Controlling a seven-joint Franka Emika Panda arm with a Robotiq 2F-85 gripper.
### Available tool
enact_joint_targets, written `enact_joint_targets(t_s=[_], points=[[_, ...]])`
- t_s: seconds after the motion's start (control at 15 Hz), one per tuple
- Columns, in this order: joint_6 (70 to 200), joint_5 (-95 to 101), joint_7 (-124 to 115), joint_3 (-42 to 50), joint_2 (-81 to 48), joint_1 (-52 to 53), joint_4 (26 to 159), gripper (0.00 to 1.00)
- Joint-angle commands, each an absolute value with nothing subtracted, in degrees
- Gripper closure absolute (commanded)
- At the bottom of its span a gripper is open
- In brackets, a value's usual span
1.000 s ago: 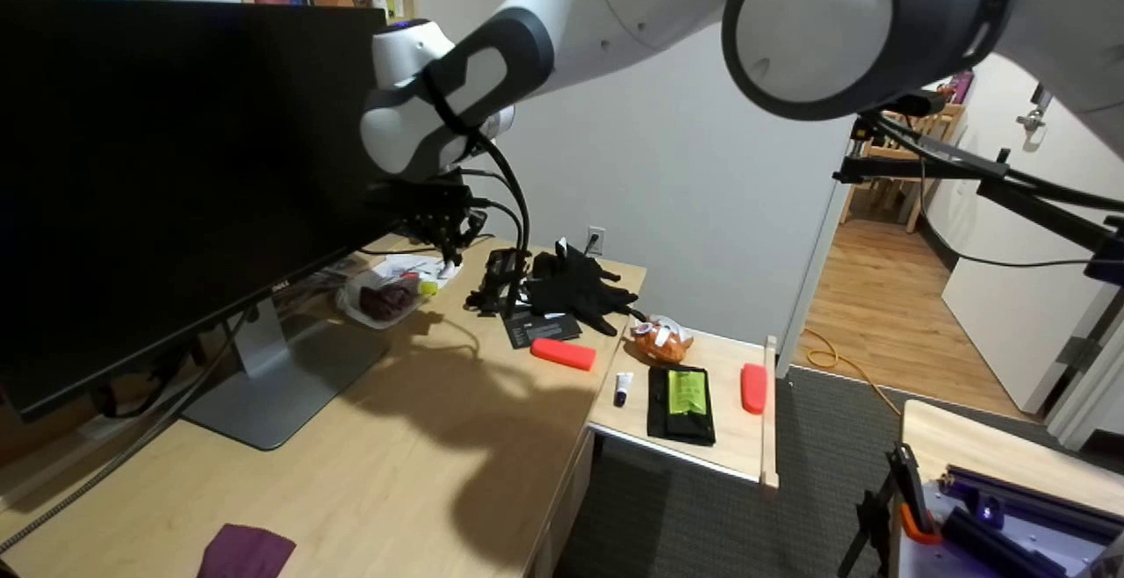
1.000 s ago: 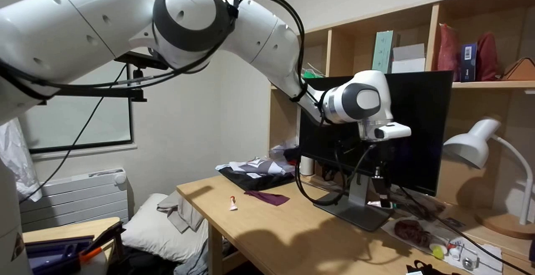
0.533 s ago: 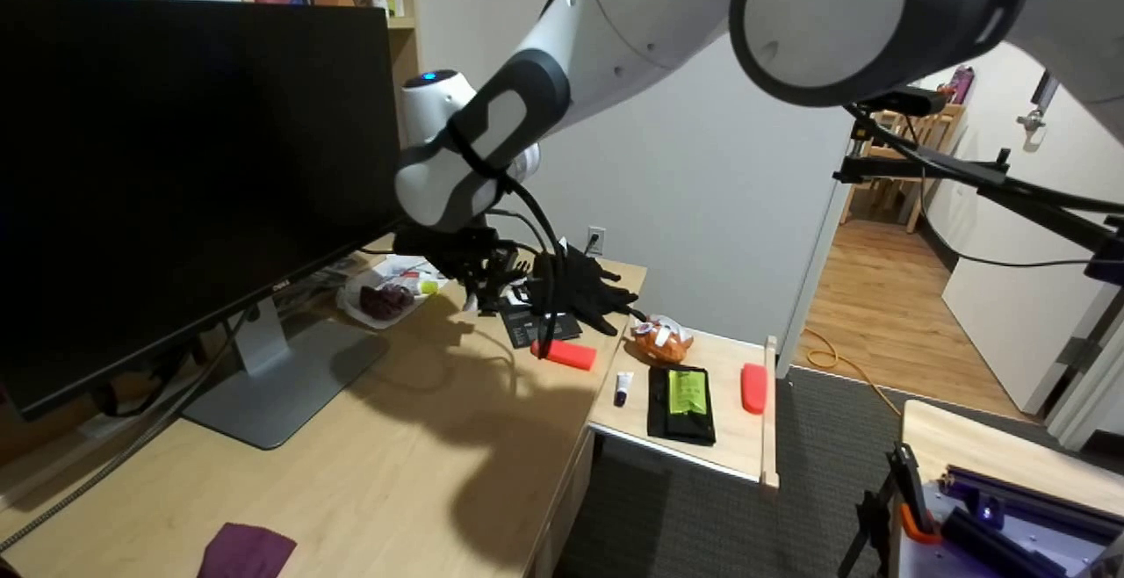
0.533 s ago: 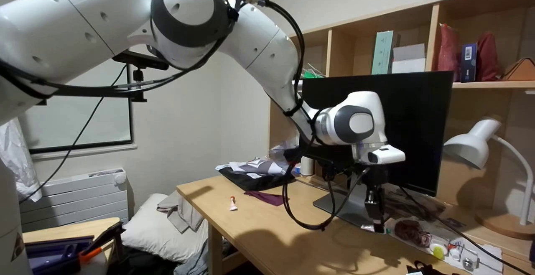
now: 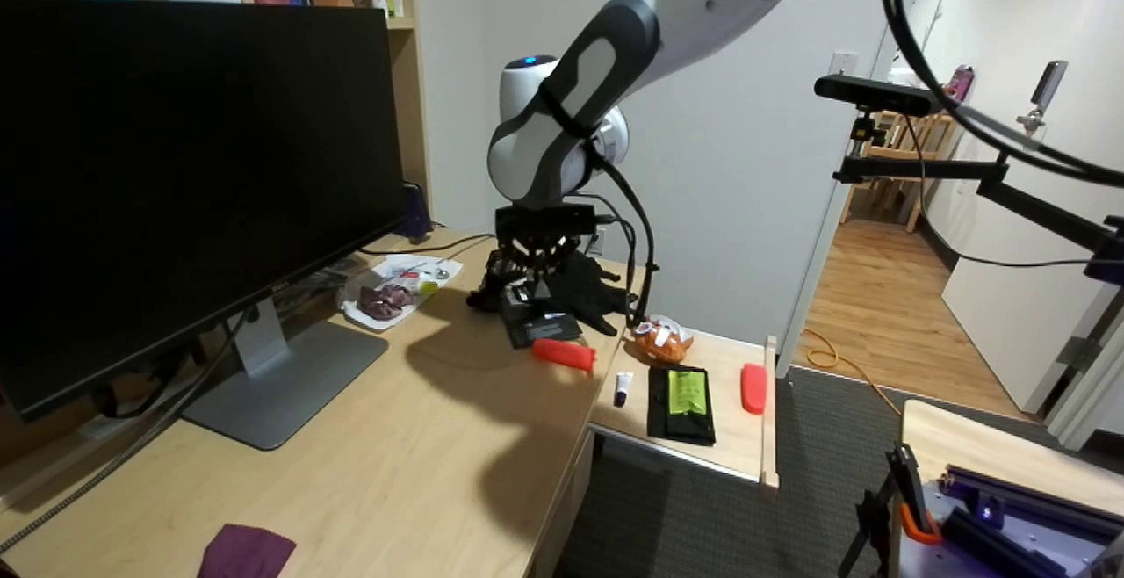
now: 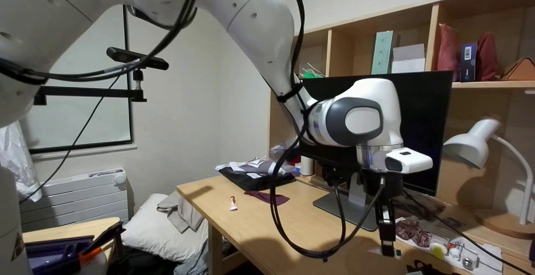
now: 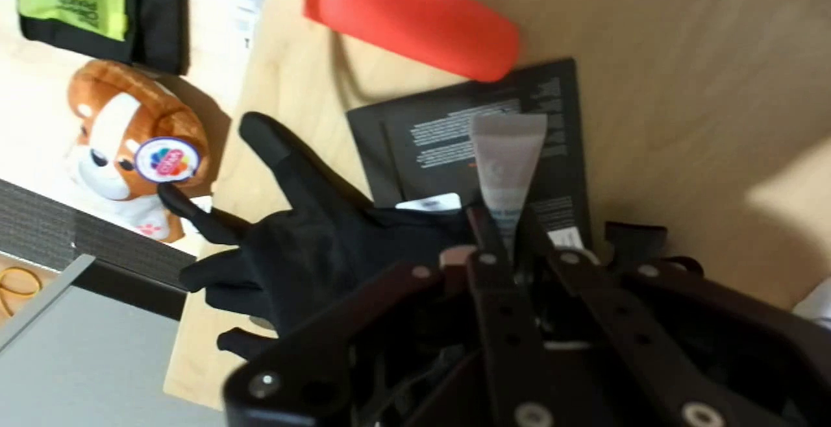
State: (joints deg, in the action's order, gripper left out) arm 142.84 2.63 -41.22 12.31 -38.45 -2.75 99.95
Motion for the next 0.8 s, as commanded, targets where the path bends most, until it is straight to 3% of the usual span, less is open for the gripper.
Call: enact_joint_targets(t_s=[0.0,0.07,0.13,0.33,0.73], points=[[143.42,1.07,-26.43,10.24,-28.19,-6.63,114.14,0.92],[142.78,1.19,-24.47,10.76,-25.82,-6.64,117.37,0.92],[142.54,1.39,-29.44,12.56,-32.08,-4.71,109.23,0.89],[142.56,1.67,-26.27,12.37,-27.92,-5.47,115.28,0.89],[143.28,-0.35,-31.85,14.03,-29.42,-5.34,115.37,0.92]])
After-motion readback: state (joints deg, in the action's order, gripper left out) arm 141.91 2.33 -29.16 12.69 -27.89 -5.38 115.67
